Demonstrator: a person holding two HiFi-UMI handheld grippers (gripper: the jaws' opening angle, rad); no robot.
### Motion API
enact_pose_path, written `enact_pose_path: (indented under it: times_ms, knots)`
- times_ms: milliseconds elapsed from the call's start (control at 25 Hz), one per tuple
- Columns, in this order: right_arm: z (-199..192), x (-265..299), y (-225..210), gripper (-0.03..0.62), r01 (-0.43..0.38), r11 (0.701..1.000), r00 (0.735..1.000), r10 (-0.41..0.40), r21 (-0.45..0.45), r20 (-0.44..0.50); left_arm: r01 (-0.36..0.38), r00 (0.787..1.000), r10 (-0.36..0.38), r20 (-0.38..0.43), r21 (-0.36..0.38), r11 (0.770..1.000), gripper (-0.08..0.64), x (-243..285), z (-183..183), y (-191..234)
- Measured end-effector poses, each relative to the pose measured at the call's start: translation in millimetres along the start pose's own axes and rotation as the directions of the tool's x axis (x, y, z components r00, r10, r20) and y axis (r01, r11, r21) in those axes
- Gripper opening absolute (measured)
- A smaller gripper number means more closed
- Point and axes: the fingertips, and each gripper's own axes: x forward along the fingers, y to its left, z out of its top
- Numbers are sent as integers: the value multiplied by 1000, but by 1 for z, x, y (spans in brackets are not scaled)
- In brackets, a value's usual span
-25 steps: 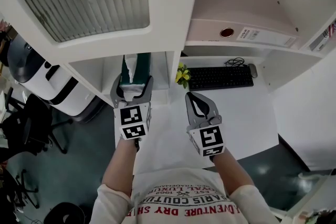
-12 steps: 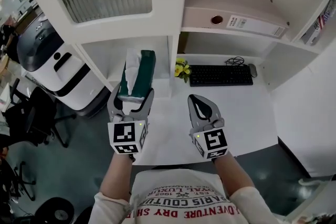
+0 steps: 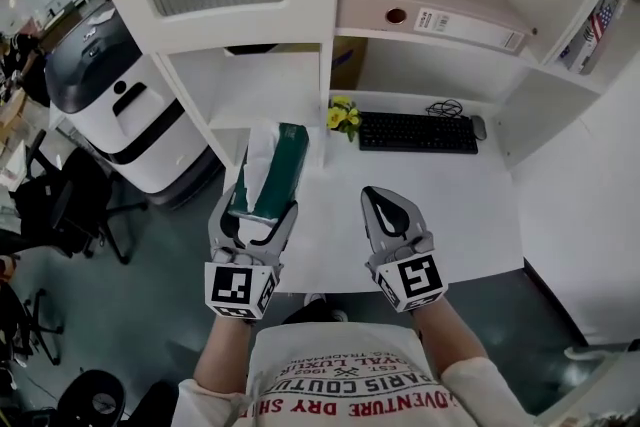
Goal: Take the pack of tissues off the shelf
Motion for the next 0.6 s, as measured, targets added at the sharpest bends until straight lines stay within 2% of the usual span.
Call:
enact_pose_path:
  times_ms: [240, 600]
  knots:
    - [6, -22, 11, 2, -47, 999, 998, 48, -15, 39, 33, 999, -33, 4, 38, 999, 407, -27, -8, -21]
    - [5, -30, 10, 0, -89, 996, 995, 89, 2, 39, 60, 998, -59, -20, 59, 996, 407, -31, -9, -37]
